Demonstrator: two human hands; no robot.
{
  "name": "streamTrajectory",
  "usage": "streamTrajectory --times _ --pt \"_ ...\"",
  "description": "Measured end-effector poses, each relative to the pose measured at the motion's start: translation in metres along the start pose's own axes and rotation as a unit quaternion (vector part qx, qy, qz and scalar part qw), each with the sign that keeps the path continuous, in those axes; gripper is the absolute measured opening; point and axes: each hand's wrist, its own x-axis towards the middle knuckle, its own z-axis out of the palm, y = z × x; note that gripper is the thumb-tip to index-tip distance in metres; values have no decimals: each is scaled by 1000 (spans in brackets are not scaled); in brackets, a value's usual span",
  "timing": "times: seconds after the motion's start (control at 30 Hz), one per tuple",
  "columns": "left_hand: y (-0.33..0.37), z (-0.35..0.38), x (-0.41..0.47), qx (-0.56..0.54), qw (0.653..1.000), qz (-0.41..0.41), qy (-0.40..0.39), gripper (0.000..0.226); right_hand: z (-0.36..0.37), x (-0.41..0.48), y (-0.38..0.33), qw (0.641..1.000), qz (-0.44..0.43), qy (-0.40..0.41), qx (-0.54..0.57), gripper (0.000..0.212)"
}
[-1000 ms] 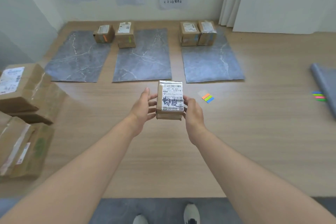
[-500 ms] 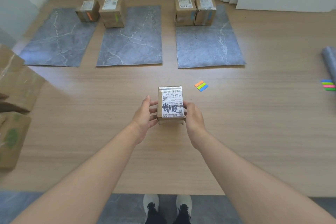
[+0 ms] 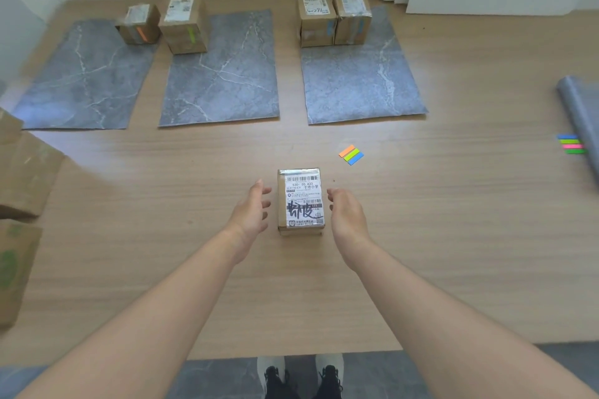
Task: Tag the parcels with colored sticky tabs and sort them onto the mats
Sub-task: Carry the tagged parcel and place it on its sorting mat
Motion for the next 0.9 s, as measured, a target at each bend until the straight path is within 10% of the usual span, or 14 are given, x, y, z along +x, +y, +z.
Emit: streamTrajectory --times 0.9 --pt "98 124 116 35 988 33 -144 52 -54 154 -30 981 -101 71 -151 32"
